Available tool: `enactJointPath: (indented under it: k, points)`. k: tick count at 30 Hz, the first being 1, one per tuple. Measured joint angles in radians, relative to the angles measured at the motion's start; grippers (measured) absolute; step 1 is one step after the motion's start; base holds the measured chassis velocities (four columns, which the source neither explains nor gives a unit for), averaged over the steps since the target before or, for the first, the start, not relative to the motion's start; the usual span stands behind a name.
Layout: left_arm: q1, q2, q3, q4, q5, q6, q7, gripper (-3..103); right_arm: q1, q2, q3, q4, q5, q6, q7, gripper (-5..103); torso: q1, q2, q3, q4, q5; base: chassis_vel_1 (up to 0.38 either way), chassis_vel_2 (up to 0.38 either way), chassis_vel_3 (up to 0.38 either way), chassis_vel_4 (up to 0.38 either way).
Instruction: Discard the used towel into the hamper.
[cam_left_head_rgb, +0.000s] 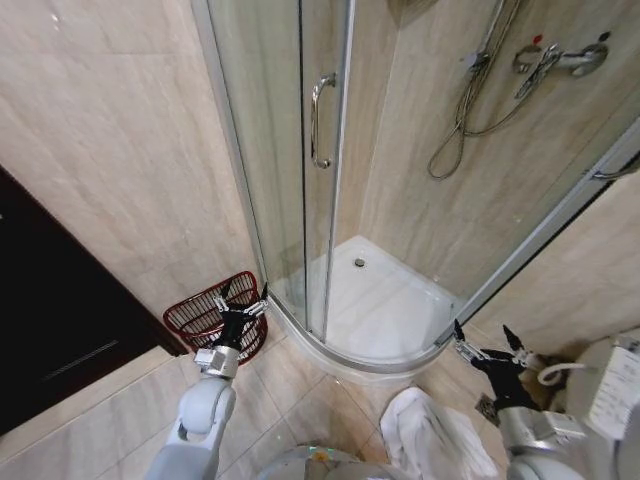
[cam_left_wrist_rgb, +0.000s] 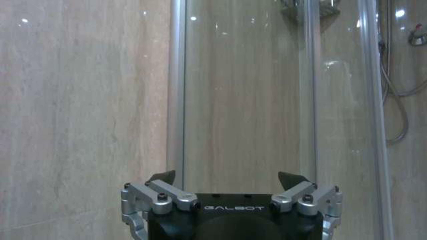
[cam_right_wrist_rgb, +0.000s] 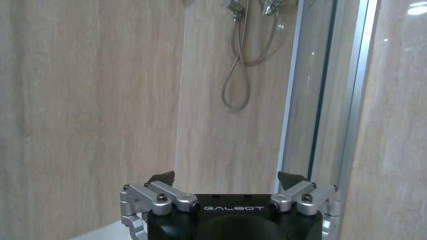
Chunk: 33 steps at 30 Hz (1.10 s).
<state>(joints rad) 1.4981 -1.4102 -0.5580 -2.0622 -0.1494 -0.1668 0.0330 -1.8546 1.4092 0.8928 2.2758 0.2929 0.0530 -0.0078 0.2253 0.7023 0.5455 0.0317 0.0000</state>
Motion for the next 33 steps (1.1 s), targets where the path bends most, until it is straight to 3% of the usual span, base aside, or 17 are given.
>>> enactJointPath:
  k: [27, 33]
  points:
    - [-0.010, 0.004, -0.003, 0.003, -0.013, -0.005, -0.005, 100, -0.006, 0.016, -0.013, -0.002, -0.025, 0.031, 0.002, 100, 0.000, 0.000, 0.000, 0.0000, -0.0001, 0.056, -0.050, -0.062, 0.051]
    - [-0.004, 0.008, -0.003, -0.003, -0.013, -0.005, 0.000, 100, -0.009, 0.018, -0.014, 0.008, -0.024, 0.034, 0.007, 100, 0.010, 0.019, 0.010, 0.0000, 0.0000, 0.000, 0.000, 0.000, 0.000]
